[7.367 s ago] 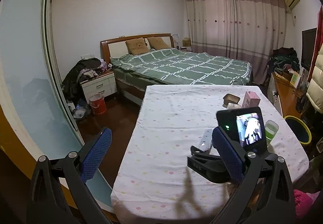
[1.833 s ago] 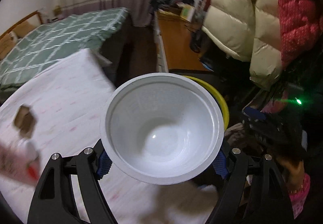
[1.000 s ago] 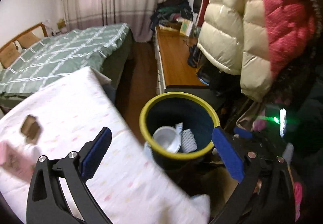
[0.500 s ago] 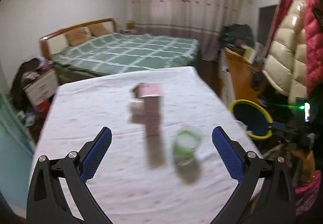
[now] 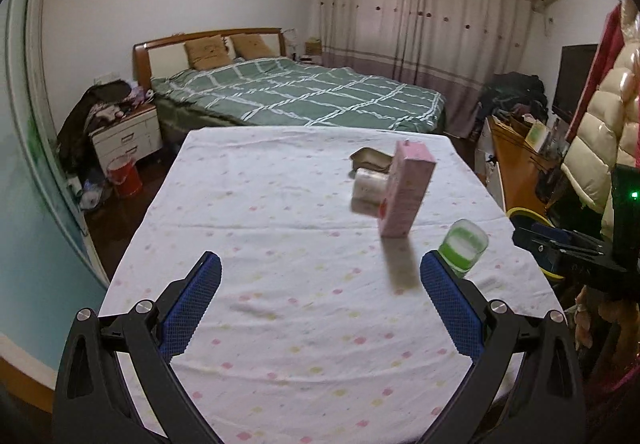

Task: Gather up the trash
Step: 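Move the right gripper to the green-lidded clear cup and grasp it, then carry the cup over the bin and open the right gripper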

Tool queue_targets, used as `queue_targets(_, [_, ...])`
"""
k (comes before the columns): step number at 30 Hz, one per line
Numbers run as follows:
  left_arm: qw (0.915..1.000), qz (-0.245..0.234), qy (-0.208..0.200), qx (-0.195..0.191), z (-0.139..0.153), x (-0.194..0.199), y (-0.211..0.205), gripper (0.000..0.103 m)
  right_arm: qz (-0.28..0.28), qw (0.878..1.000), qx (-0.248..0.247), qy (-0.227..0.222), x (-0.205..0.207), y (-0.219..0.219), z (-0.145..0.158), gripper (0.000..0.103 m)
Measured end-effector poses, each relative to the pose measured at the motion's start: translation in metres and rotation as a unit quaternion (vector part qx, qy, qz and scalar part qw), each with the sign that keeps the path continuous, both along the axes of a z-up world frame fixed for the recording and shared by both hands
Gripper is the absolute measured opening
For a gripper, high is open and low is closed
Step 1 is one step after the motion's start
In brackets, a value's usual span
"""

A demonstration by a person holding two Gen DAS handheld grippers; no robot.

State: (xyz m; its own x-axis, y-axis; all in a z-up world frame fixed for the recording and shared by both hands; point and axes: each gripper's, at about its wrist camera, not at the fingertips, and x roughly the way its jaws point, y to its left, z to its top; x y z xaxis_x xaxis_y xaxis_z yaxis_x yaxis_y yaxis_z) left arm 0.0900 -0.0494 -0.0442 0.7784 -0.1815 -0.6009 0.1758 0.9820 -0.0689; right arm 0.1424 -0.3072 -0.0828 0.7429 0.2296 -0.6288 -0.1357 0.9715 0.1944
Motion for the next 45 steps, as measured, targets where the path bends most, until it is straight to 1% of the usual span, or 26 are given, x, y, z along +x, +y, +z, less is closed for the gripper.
queue_targets(3, [1.0,0.005,0.003,-0.005,-0.003,-0.002,0.007,0.098,0.019,1.0,-0.016,0.0,0.01,0.025,-0.002,0.071])
queue_targets(7, [0.9999,0.007,0.002,-0.008,-0.002,-0.002,0.006,0.098,0.031,0.999,-0.027,0.019,0.028,0.041,-0.016,0.071])
queue_targets(15, [0.9999,0.005,0.011,-0.01,-0.005,0.002,0.001,0.098,0.031,0.997,-0.042,0.051,0.052,0.055,-0.04,0.071])
queue_targets(17, [0.9998,0.004,0.014,-0.01,-0.007,0.004,0.0,0.098,0.032,0.997,-0.043,0.056,0.054,0.055,-0.043,0.067])
queue_targets(19, [0.9998,0.003,0.017,-0.011,-0.009,0.005,0.0,0.098,0.032,0.997,-0.042,0.063,0.057,0.056,-0.047,0.057])
queue_targets(21, [0.9997,0.004,0.019,-0.012,-0.01,0.006,-0.001,0.098,0.03,0.996,-0.043,0.066,0.059,0.055,-0.049,0.05])
queue_targets(26, [0.9996,0.003,0.025,-0.012,-0.015,0.01,-0.004,0.098,0.03,0.997,-0.036,0.067,0.056,0.052,-0.047,0.05])
queue_targets(35, [0.9995,-0.005,0.029,-0.009,-0.019,0.012,-0.013,0.098,0.01,0.998,-0.026,0.053,0.047,0.029,-0.035,0.05])
queue_targets(41, [0.9994,-0.01,0.031,-0.007,-0.02,0.016,-0.022,0.098,-0.033,0.998,-0.024,0.041,0.042,-0.009,-0.026,0.05])
queue_targets(45, [0.9993,-0.017,0.033,-0.002,-0.022,0.019,-0.03,0.098,-0.071,0.996,-0.021,0.041,0.039,-0.045,-0.025,0.05])
